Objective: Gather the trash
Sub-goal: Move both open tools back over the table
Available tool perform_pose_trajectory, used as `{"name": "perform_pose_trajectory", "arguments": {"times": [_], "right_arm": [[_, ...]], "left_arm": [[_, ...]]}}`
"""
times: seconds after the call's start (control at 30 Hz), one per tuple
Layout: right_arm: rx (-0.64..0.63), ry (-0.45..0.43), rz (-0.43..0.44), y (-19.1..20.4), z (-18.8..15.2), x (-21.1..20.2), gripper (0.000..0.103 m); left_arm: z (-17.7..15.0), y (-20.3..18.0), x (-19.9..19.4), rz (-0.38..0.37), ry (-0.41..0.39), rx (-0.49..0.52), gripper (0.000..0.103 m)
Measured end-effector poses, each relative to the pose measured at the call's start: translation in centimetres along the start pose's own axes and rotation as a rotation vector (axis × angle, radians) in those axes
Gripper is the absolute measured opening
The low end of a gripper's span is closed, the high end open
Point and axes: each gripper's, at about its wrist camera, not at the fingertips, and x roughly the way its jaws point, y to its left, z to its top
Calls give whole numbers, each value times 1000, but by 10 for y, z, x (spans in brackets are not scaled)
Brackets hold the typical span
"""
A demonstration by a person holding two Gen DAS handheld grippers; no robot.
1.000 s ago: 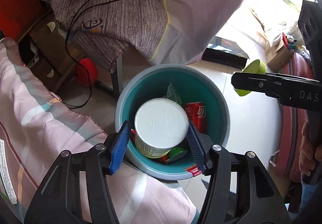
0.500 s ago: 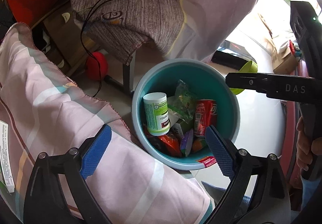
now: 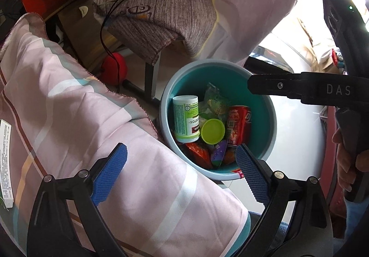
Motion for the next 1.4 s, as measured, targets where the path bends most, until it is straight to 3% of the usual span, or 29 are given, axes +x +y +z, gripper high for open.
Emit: {"name": "perform_pose_trajectory", "arguments": {"times": [0.4,0.83,1.1,1.4], "right_arm": [[-31,10,-33,32,-12,-8,83],[-97,-1,-21,85,-30,-21,86],[-203,23,-18,144,-44,-17,86],[-349,79,-9,237,-57,7,86]], "left_arm": [[-22,14,-18,1,-22,-25,96],[-52,48,-68,24,-91,-83,97],[-84,83,-92,55,-126,-169,97],[-144,156,-121,116,-160,-310,97]]}}
